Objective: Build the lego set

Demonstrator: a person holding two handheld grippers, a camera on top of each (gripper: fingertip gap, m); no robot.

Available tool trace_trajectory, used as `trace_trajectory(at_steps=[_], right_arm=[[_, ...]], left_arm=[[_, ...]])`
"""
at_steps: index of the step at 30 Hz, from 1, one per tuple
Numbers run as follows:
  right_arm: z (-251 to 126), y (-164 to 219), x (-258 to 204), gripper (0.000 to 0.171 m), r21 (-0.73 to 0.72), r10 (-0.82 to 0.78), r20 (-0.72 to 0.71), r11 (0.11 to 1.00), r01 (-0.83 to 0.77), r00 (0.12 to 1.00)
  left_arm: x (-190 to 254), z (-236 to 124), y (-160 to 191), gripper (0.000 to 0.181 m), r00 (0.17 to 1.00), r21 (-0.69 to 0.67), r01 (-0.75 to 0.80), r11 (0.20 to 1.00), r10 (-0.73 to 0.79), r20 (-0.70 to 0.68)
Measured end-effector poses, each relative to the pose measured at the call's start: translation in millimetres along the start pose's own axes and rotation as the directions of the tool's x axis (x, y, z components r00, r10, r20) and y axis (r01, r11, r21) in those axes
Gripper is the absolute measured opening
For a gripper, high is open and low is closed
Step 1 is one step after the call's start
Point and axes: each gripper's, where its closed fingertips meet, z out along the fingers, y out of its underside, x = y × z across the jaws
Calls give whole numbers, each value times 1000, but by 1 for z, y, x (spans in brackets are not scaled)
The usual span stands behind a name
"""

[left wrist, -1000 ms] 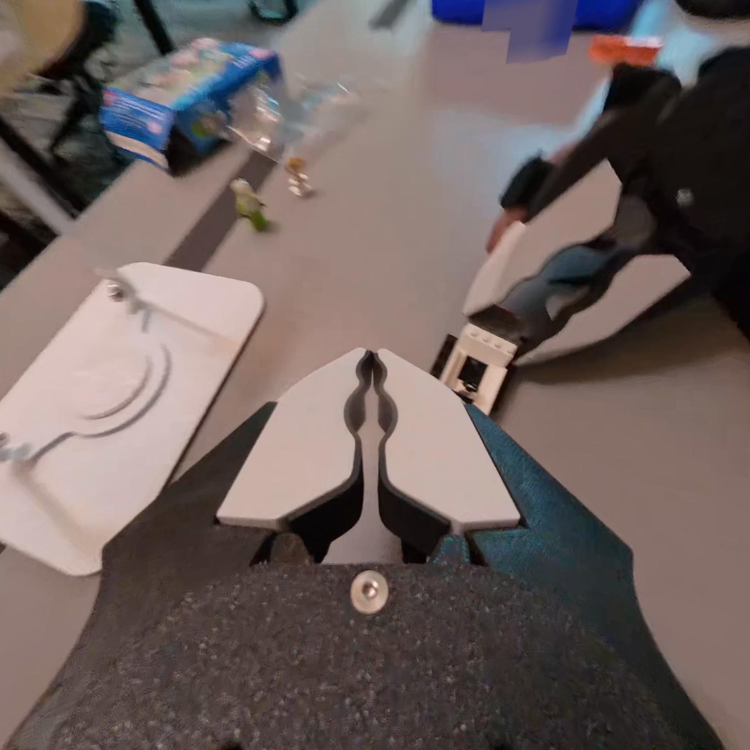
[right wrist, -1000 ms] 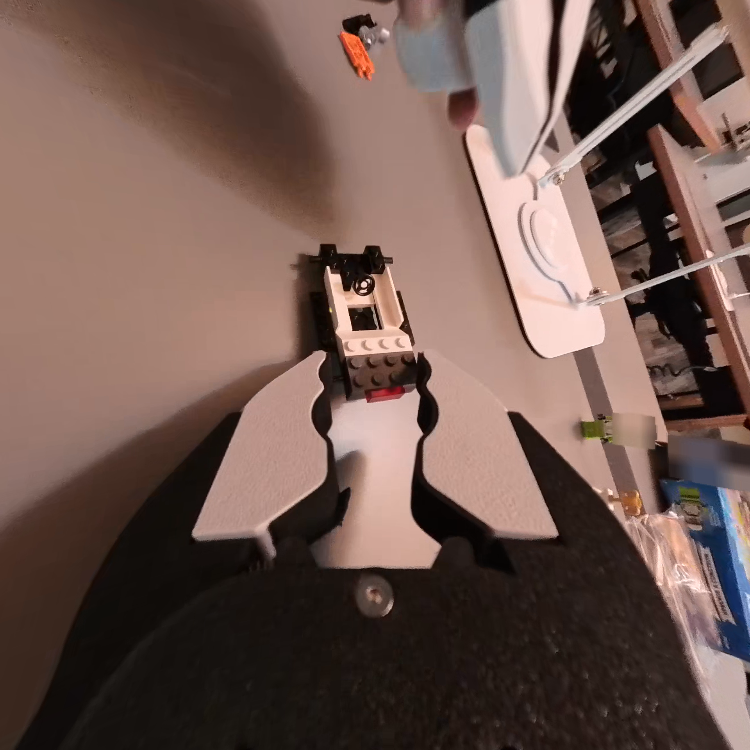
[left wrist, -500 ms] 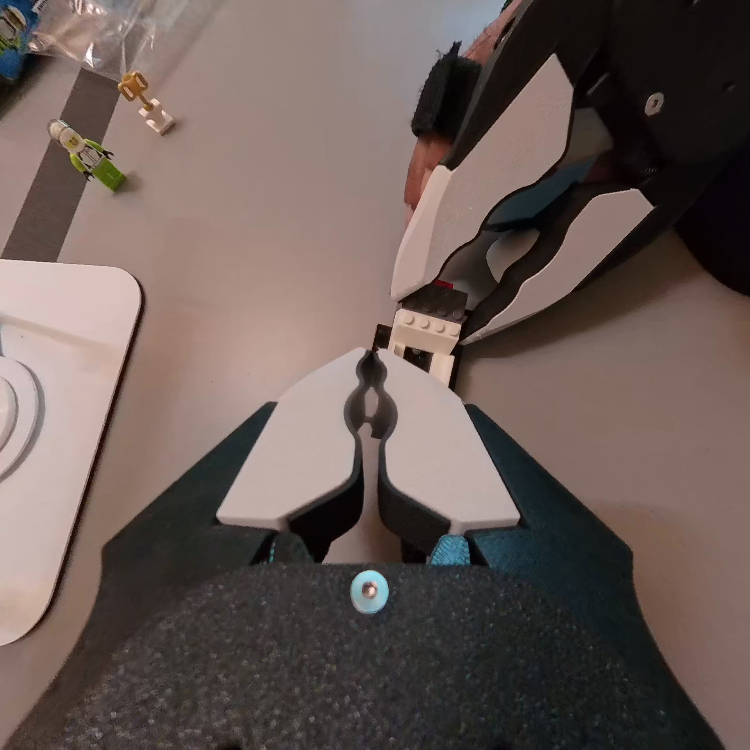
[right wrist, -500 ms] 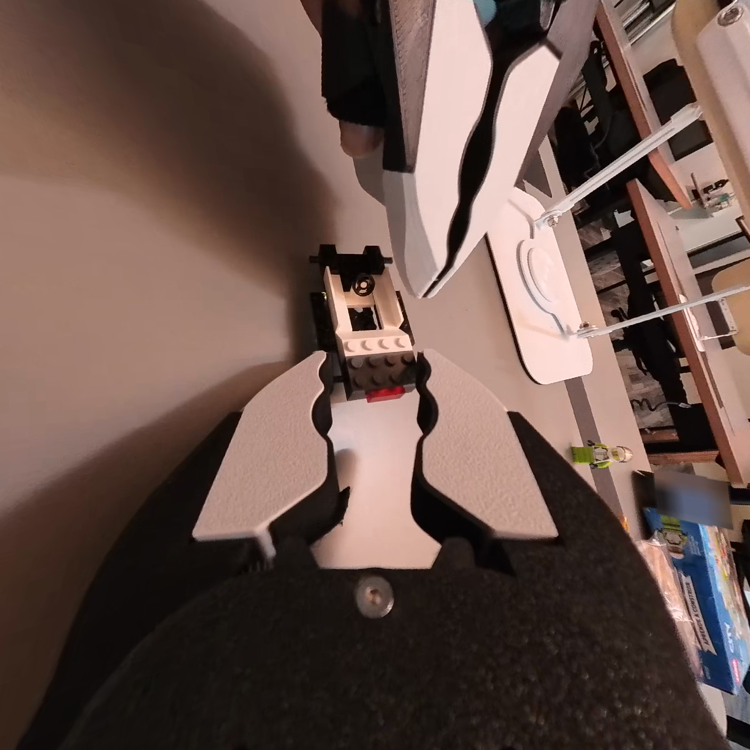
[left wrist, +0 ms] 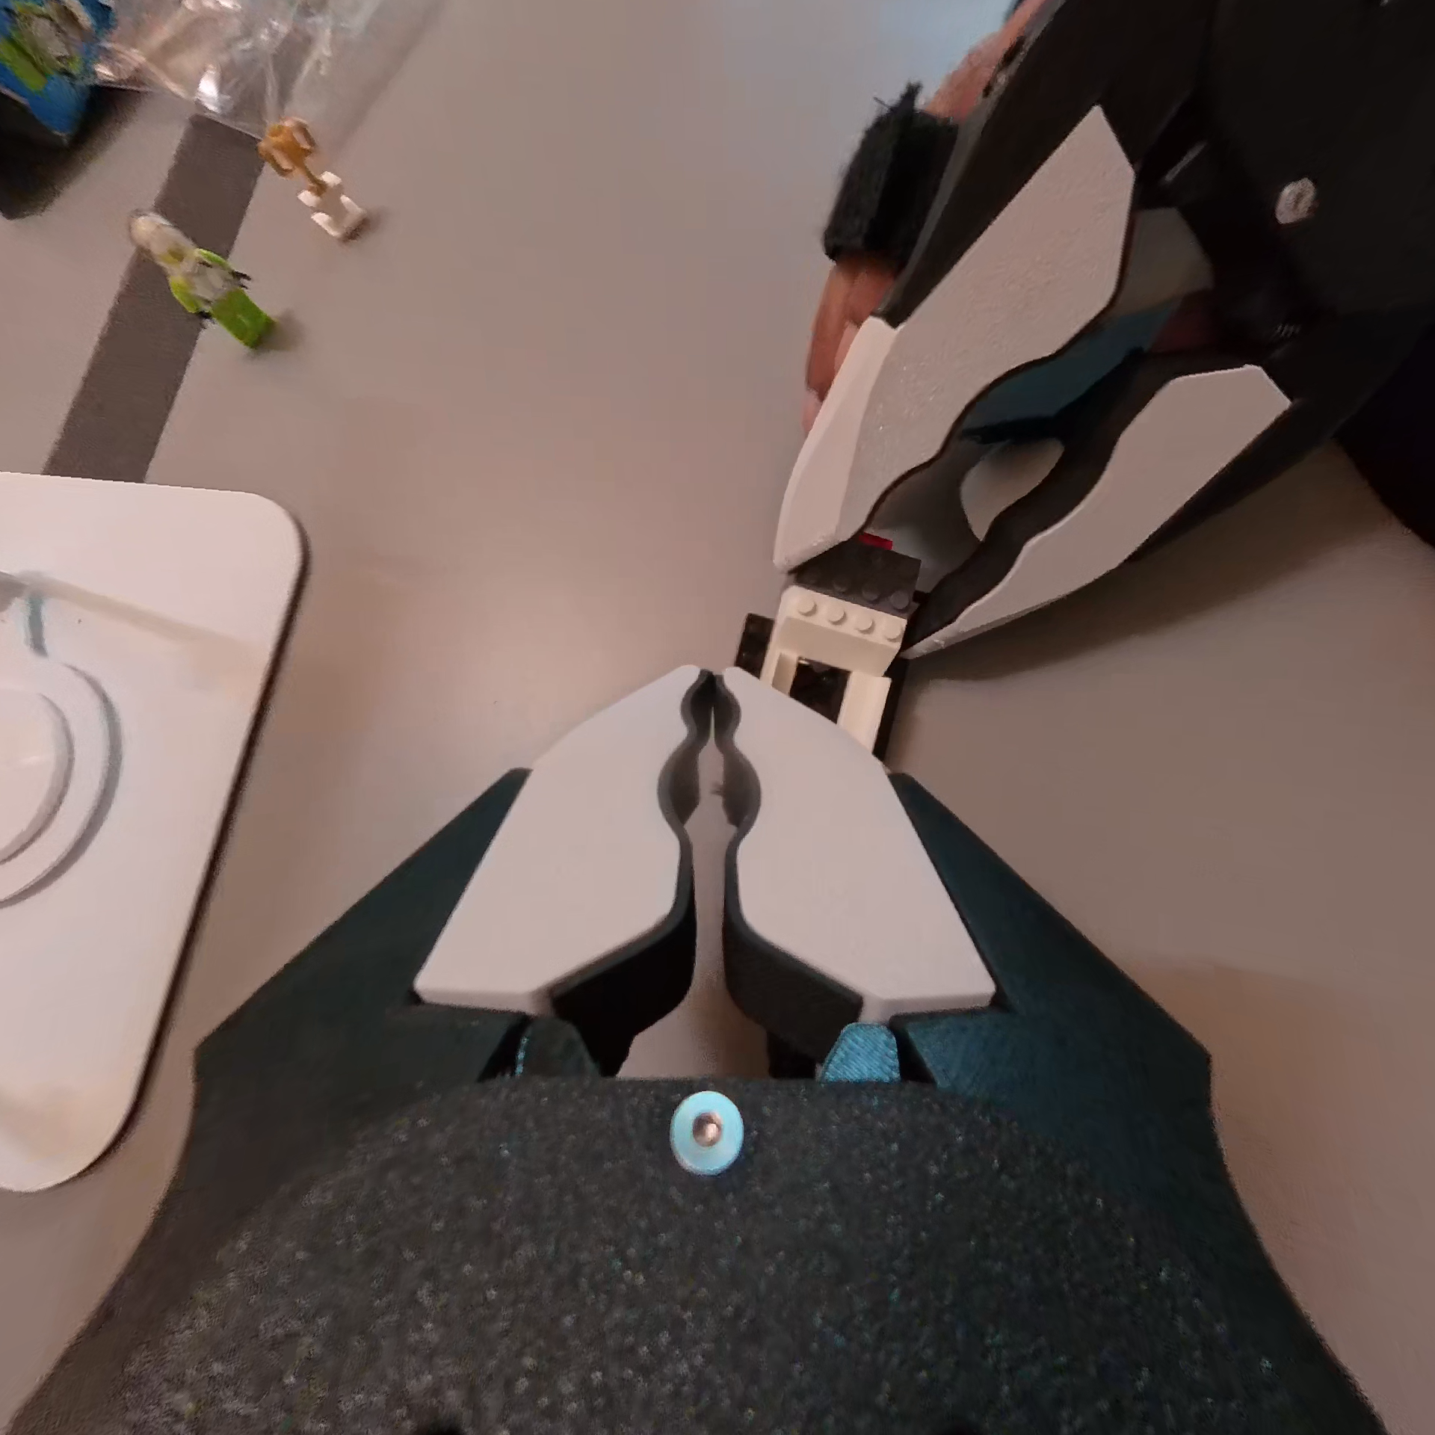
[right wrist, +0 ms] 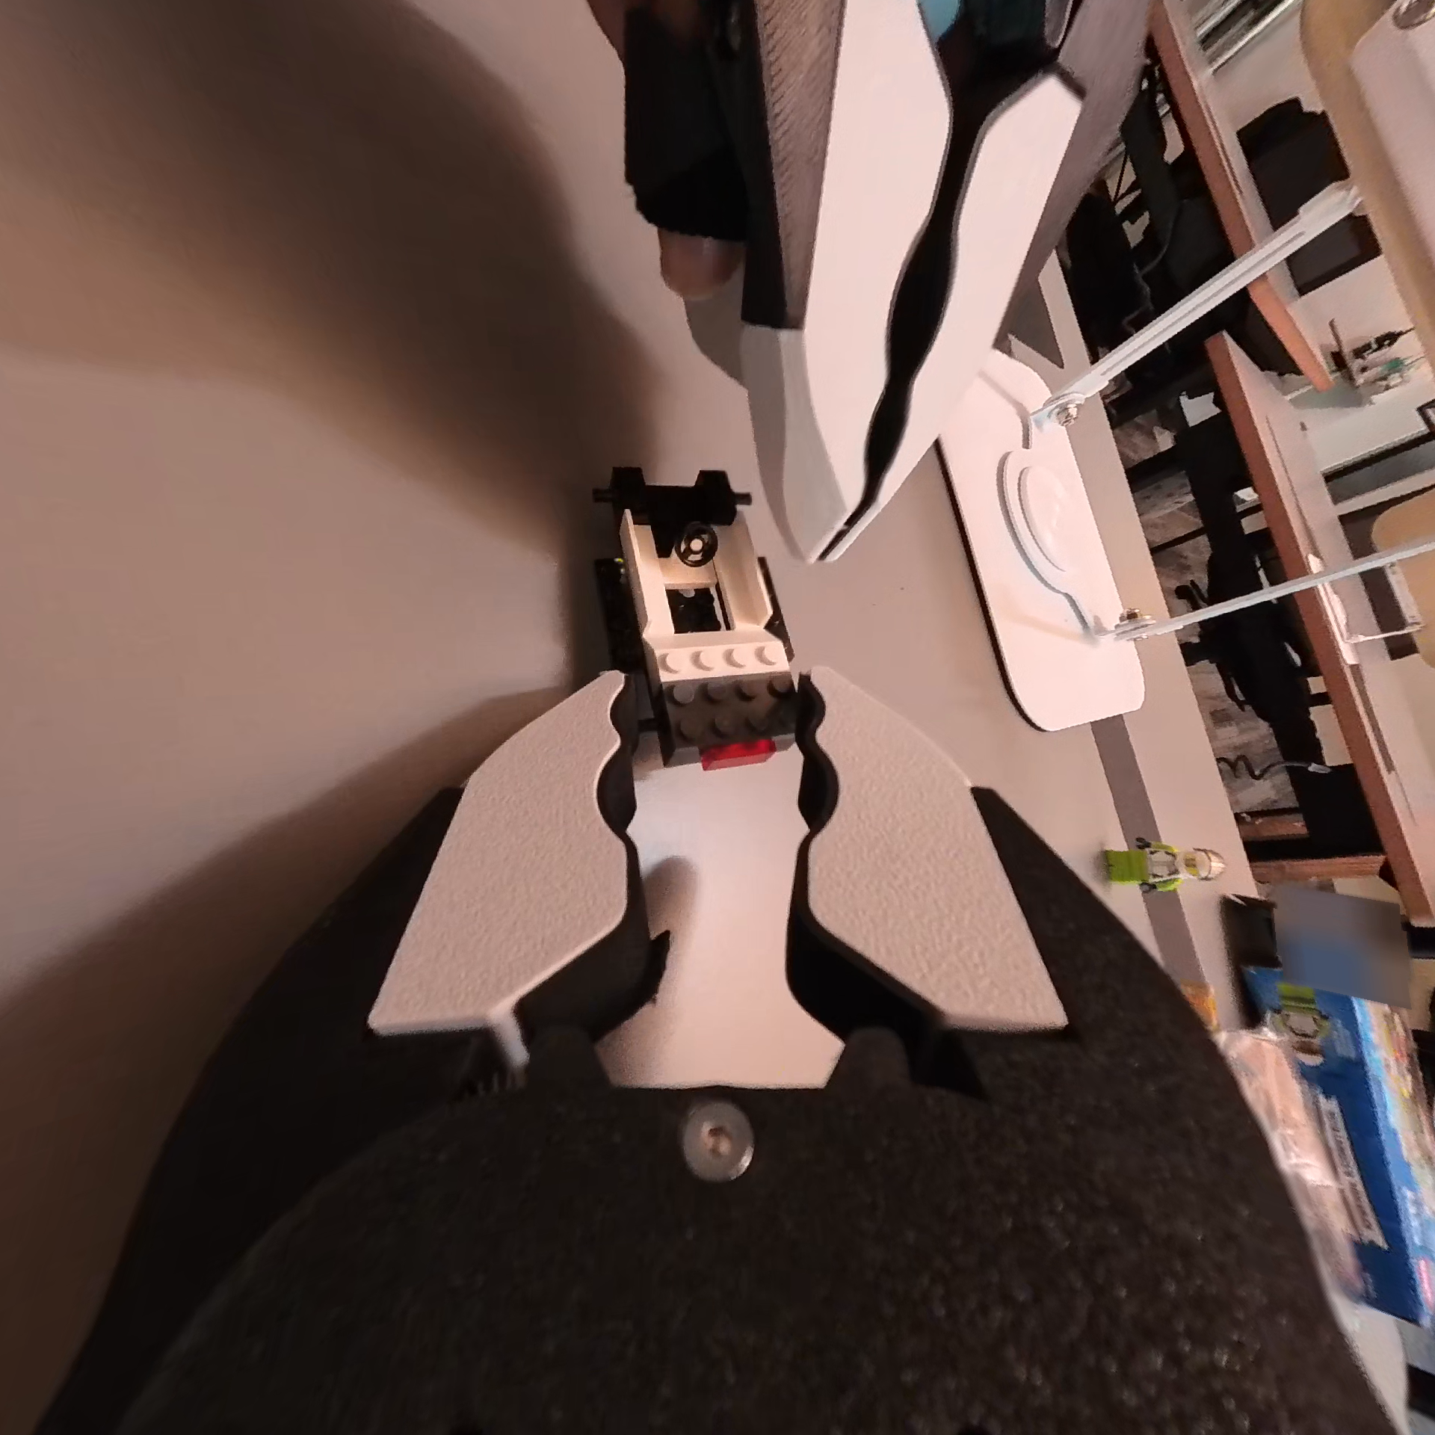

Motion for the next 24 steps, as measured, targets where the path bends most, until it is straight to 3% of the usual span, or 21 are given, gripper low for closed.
trace_trajectory(at_steps=[6,12,17,24], right_arm=[[0,12,3,39,-64,142,56,988,-138,988],[3,21,1,40,-102,205,119,976,-193,971],[0,16,10,42,-68,247,83,968,-241,966],[-32,-8,24,48,45,403,51,913,-405,914]], left_arm=[[-38,-33,-19,0,976,135,61,989,-87,199],[-73,-92,-22,0,880,344,108,933,-251,404],[-80,-146,36,0,793,347,190,918,-352,498],[-77,-216,156,8,716,171,347,922,-378,587]])
